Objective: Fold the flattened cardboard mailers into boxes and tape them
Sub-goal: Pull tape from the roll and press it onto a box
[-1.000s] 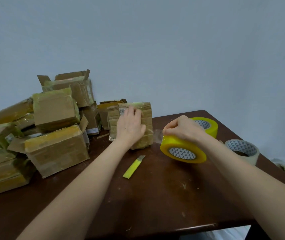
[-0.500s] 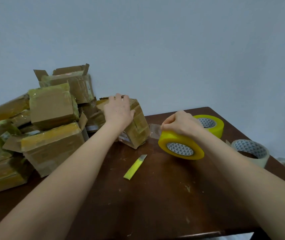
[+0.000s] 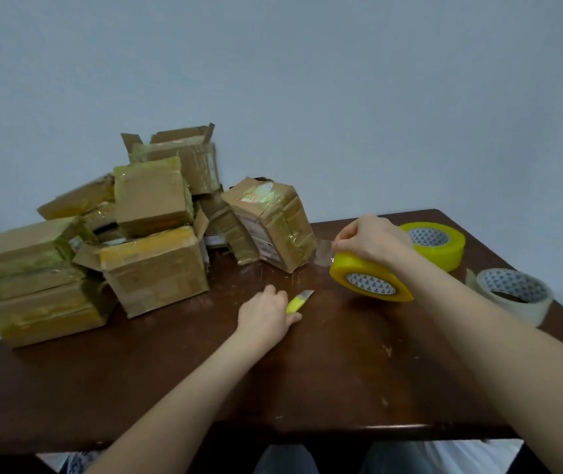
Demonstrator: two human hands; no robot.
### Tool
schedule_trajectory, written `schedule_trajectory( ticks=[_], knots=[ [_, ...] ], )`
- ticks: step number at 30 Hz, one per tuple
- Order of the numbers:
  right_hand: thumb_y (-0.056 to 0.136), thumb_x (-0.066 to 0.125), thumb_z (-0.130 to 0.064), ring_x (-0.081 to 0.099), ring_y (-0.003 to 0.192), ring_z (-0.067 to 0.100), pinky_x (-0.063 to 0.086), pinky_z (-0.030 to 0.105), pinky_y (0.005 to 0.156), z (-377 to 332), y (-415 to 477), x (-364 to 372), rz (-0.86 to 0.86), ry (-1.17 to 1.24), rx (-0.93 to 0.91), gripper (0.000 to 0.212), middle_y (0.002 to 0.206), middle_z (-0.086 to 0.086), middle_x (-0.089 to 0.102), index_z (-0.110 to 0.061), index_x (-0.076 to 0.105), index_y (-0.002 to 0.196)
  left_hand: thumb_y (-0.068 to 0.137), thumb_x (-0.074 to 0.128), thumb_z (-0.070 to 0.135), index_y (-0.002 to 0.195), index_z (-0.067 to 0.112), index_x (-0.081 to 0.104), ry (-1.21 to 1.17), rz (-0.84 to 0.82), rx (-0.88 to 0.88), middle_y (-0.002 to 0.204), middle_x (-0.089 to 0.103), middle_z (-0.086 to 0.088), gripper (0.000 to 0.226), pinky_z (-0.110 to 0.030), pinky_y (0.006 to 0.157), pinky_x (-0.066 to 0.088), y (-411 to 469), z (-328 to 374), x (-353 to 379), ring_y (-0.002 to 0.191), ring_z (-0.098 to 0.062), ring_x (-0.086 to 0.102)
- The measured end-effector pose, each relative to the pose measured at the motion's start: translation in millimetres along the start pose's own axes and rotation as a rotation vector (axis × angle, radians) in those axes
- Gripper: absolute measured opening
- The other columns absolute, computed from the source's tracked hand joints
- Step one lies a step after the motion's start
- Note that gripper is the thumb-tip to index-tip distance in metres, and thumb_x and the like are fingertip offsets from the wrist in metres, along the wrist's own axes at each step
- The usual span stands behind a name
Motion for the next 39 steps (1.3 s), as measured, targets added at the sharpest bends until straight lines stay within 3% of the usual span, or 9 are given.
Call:
schedule_trajectory(
  ticks=[4, 8, 11, 14, 20, 25, 28, 33, 39],
  knots=[
    [0.080, 0.065, -0.049, 0.060, 0.106, 0.023, 0.044, 0.031, 0.075, 1.1, -0.7, 0.5, 0.014, 0.005, 0.016, 0.017, 0.113, -0.004, 0.067, -0.043, 0.073, 0.093, 0.098, 0.043, 0.028, 0.109, 0.008, 0.061, 0.006, 0.123, 0.024, 0.107, 0.059, -0.010, 0.029, -0.037, 0.073, 0.047, -4.3, -2.2, -4.7, 0.099, -0.032, 0.061],
    [0.081, 0.064, -0.051, 0.060, 0.107, 0.022, 0.044, 0.031, 0.074, 1.8, -0.2, 3.1, 0.020, -0.006, 0.016, 0.018, 0.112, -0.005, 0.067, -0.043, 0.072, 0.094, 0.099, 0.041, 0.027, 0.105, 0.010, 0.054, -0.287, 0.363, -0.041, 0.088, 0.065, -0.013, 0.023, -0.037, 0.060, 0.039, -5.5, -14.1, -33.9, 0.081, -0.036, 0.062],
    [0.082, 0.064, -0.053, 0.060, 0.108, 0.022, 0.044, 0.031, 0.074, 0.6, 0.9, 3.4, 0.025, -0.021, 0.004, 0.020, 0.114, -0.004, 0.067, -0.042, 0.072, 0.097, 0.101, 0.039, 0.028, 0.108, 0.011, 0.056, -0.435, 0.444, 0.045, 0.083, 0.064, -0.013, 0.025, -0.040, 0.061, 0.041, 0.7, -4.1, -58.3, 0.076, -0.035, 0.059],
    [0.083, 0.063, -0.052, 0.060, 0.106, 0.021, 0.046, 0.031, 0.074, 0.5, 1.3, 2.5, 0.038, -0.030, -0.005, 0.021, 0.114, -0.004, 0.068, -0.042, 0.072, 0.099, 0.101, 0.039, 0.030, 0.105, 0.012, 0.057, -0.483, 0.418, 0.090, 0.084, 0.065, -0.012, 0.027, -0.044, 0.066, 0.048, 11.2, 9.5, -65.2, 0.080, -0.035, 0.059],
    [0.084, 0.061, -0.054, 0.060, 0.106, 0.023, 0.049, 0.034, 0.078, 2.7, 3.1, 2.5, 0.038, -0.023, -0.002, 0.020, 0.112, -0.003, 0.068, -0.042, 0.072, 0.097, 0.101, 0.038, 0.031, 0.111, 0.011, 0.058, -0.420, 0.378, 0.019, 0.091, 0.067, -0.013, 0.030, -0.045, 0.071, 0.051, 23.6, 10.8, -59.5, 0.086, -0.035, 0.061],
    [0.082, 0.062, -0.049, 0.060, 0.101, 0.023, 0.052, 0.037, 0.080, 2.8, 2.3, 1.9, 0.039, -0.009, -0.007, 0.014, 0.108, -0.003, 0.069, -0.043, 0.072, 0.091, 0.096, 0.049, 0.039, 0.122, 0.025, 0.049, -0.577, 0.277, -0.009, 0.104, 0.064, -0.006, 0.030, -0.045, 0.082, 0.050, 26.5, 4.2, -55.2, 0.096, -0.030, 0.059],
    [0.082, 0.062, -0.047, 0.060, 0.099, 0.022, 0.051, 0.036, 0.078, 3.6, 2.1, 0.4, 0.040, 0.001, -0.006, 0.012, 0.105, -0.004, 0.068, -0.042, 0.071, 0.089, 0.090, 0.059, 0.040, 0.119, 0.028, 0.048, -0.595, 0.253, 0.002, 0.105, 0.062, -0.004, 0.032, -0.042, 0.081, 0.050, 26.5, 0.3, -52.2, 0.094, -0.027, 0.058],
    [0.082, 0.062, -0.048, 0.060, 0.098, 0.022, 0.051, 0.035, 0.077, 5.7, 2.5, 0.3, 0.044, 0.009, -0.004, 0.008, 0.102, -0.004, 0.068, -0.043, 0.069, 0.084, 0.100, 0.041, 0.037, 0.108, 0.017, 0.067, -0.673, 0.287, 0.009, 0.097, 0.066, -0.008, 0.034, -0.039, 0.081, 0.048, 22.4, 0.1, -56.6, 0.093, -0.026, 0.059],
    [0.084, 0.062, -0.048, 0.060, 0.100, 0.023, 0.052, 0.037, 0.080, 4.6, 1.6, 0.0, 0.055, 0.002, -0.009, 0.017, 0.105, -0.003, 0.068, -0.041, 0.073, 0.095, 0.099, 0.046, 0.029, 0.107, 0.015, 0.069, -0.727, 0.255, 0.073, 0.097, 0.068, -0.004, 0.028, -0.029, 0.072, 0.036, 26.1, 12.3, -62.3, 0.095, -0.023, 0.058]
  ],
)
Point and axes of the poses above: each hand's wrist, its own y-axis towards the middle knuckle, its own x-axis out of the palm, z = x × y, the point moved 5 cm from there along y, towards the middle knuckle
